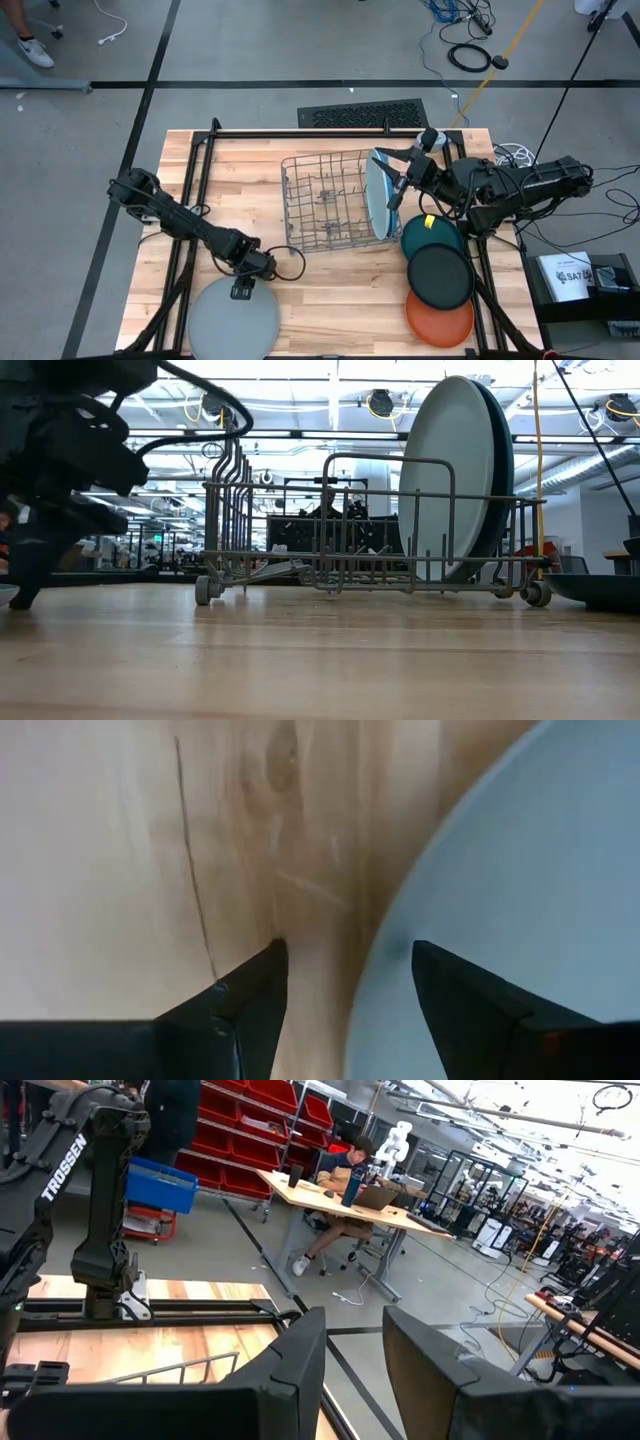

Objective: Sort dishes
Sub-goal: Put the gray plate into the dish rack

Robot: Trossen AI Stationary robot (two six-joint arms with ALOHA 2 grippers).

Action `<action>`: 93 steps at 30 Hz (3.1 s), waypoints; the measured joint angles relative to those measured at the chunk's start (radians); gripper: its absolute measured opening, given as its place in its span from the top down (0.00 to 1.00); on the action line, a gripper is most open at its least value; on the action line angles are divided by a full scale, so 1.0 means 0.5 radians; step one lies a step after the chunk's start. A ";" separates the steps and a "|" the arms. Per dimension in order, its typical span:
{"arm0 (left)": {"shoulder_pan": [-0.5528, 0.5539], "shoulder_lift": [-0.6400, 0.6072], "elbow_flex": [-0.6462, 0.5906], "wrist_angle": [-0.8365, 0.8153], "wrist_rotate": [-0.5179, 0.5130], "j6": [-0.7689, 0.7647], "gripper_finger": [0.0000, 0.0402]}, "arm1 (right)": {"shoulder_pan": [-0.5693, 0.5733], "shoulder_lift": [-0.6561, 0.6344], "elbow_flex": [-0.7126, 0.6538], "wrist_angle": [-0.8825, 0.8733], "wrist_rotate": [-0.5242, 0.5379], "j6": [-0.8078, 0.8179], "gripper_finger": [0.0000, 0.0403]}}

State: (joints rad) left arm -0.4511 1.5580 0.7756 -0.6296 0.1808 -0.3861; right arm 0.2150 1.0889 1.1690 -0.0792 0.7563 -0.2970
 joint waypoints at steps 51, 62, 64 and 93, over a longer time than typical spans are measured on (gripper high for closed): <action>-0.041 0.060 0.086 -0.263 -0.589 0.054 1.00 | 0.000 0.000 0.001 0.000 0.002 -0.007 0.76; -0.027 0.055 0.096 -0.278 -0.679 0.055 1.00 | 0.000 0.000 0.001 0.000 0.002 -0.007 0.76; -0.028 0.053 0.097 -0.281 -0.694 0.055 1.00 | 0.000 0.000 0.001 0.000 0.002 -0.007 0.76; -0.027 0.000 0.272 -0.404 -1.038 0.052 1.00 | 0.000 0.000 0.001 -0.008 -0.004 -0.007 0.76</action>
State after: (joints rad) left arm -0.4648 1.5581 0.9118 -0.8318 -0.3382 -0.3601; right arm 0.2150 1.0889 1.1694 -0.0834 0.7544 -0.3004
